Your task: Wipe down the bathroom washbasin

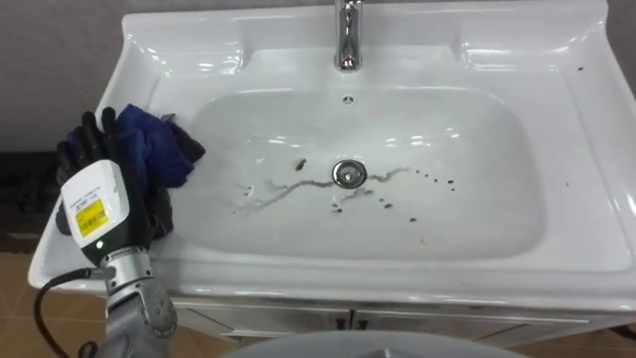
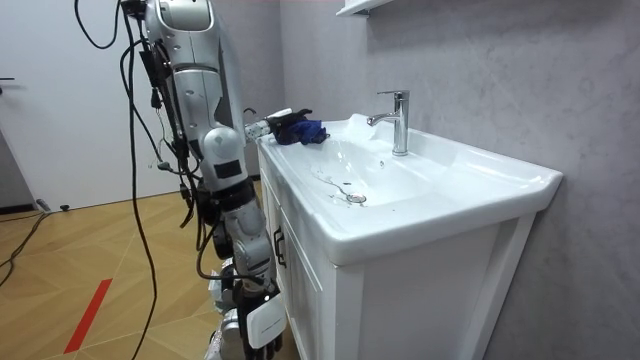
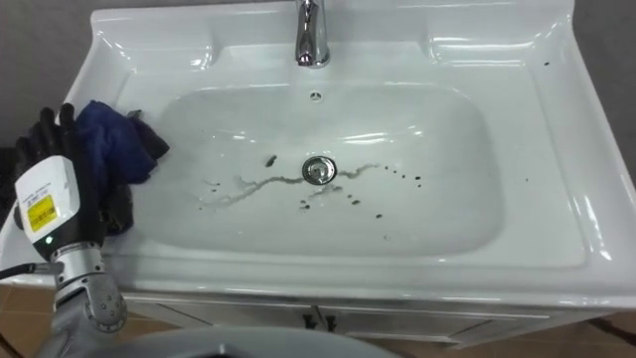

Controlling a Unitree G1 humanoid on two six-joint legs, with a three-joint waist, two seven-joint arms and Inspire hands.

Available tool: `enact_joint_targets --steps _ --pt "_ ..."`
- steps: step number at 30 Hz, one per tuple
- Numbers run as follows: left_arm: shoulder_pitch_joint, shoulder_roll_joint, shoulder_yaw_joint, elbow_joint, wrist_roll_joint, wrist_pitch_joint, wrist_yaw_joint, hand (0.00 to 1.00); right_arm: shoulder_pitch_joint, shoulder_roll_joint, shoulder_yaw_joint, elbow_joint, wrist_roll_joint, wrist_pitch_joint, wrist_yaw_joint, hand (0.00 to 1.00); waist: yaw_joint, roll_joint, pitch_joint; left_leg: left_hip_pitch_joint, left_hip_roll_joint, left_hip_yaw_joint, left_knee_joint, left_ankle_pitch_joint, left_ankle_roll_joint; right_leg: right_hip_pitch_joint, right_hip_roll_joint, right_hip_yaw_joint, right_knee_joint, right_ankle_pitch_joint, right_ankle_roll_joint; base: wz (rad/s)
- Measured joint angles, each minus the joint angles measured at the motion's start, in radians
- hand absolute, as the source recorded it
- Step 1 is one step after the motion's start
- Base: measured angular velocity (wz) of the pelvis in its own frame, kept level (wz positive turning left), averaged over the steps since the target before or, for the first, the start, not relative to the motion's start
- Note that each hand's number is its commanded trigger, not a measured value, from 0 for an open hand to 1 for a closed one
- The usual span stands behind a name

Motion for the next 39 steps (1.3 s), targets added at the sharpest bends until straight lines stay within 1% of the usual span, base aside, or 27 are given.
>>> enact_joint_targets --steps 11,14,16,21,24,29,34,36,39 --pt "-0.003 0.0 -0.006 0.018 -0.001 0.001 0.001 0.0 0.002 0.0 0.001 -0.013 -0.001 0.001 -0.008 0.0 -0.006 0.002 0.0011 0.01 -0.002 -0.002 0.0 0.0 0.0 0.008 -0.002 0.0 -0.001 -0.004 0.001 0.0" --pt "-0.003 0.0 -0.008 0.031 0.0 0.001 0.009 0.0 0.007 0.0 0.0 -0.013 -0.001 0.002 0.006 0.0 -0.01 0.002 0.0008 0.012 -0.004 -0.014 0.0 0.0 0.0 0.012 -0.001 -0.003 -0.001 -0.004 0.001 0.05" --pt "-0.002 0.0 -0.008 0.032 -0.001 0.001 0.01 0.0 0.013 0.0 0.0 -0.013 0.0 0.003 0.014 0.0 -0.016 0.002 0.0007 0.013 -0.004 -0.013 0.0 0.0 0.0 0.013 -0.002 -0.004 0.0 -0.004 0.001 0.0" --pt "0.001 0.0 -0.008 0.034 -0.001 0.005 0.002 0.0 0.033 0.0 -0.001 -0.019 -0.01 0.039 0.032 0.0 -0.021 0.002 0.0004 0.014 -0.003 -0.012 0.0 0.001 0.0 0.013 -0.002 -0.002 0.001 -0.004 0.001 0.0" --pt "0.0 0.0 -0.008 0.034 0.0 0.008 -0.024 0.0 0.044 0.0 -0.01 -0.02 -0.034 0.048 0.049 0.0 -0.022 0.002 0.0002 0.015 -0.003 -0.01 0.0 0.001 0.0 0.013 -0.003 0.0 0.0 -0.004 0.001 0.0" --pt "-0.001 0.001 -0.008 0.042 0.0 0.016 -0.041 0.0 0.042 0.0 -0.01 -0.021 -0.036 0.067 0.069 0.0 -0.021 0.001 -0.0006 0.023 -0.002 0.002 -0.001 0.001 0.001 0.014 -0.001 0.007 0.004 -0.004 0.001 -0.04" --pt "-0.001 0.015 -0.008 0.056 -0.001 0.016 -0.043 0.0 0.051 0.0 -0.011 -0.022 -0.037 0.068 0.08 0.0 -0.022 -0.001 -0.0019 0.024 0.001 0.011 0.0 0.001 0.001 0.011 0.005 0.021 0.004 -0.004 0.0 -0.05" --pt "-0.001 0.02 -0.008 0.061 0.0 0.016 -0.043 0.0 0.052 0.0 -0.012 -0.019 -0.04 0.082 0.09 0.0 -0.023 -0.003 -0.0032 0.025 0.001 0.013 -0.001 0.004 -0.001 0.011 0.006 0.023 0.004 -0.003 -0.001 0.0" --pt "-0.002 0.028 -0.008 0.07 0.0 0.016 -0.043 0.0 0.052 0.0 -0.013 -0.019 -0.04 0.089 0.089 0.0 -0.024 -0.007 -0.0054 0.025 0.002 0.013 -0.001 0.009 -0.004 0.011 0.007 0.024 0.003 -0.002 -0.004 0.0"
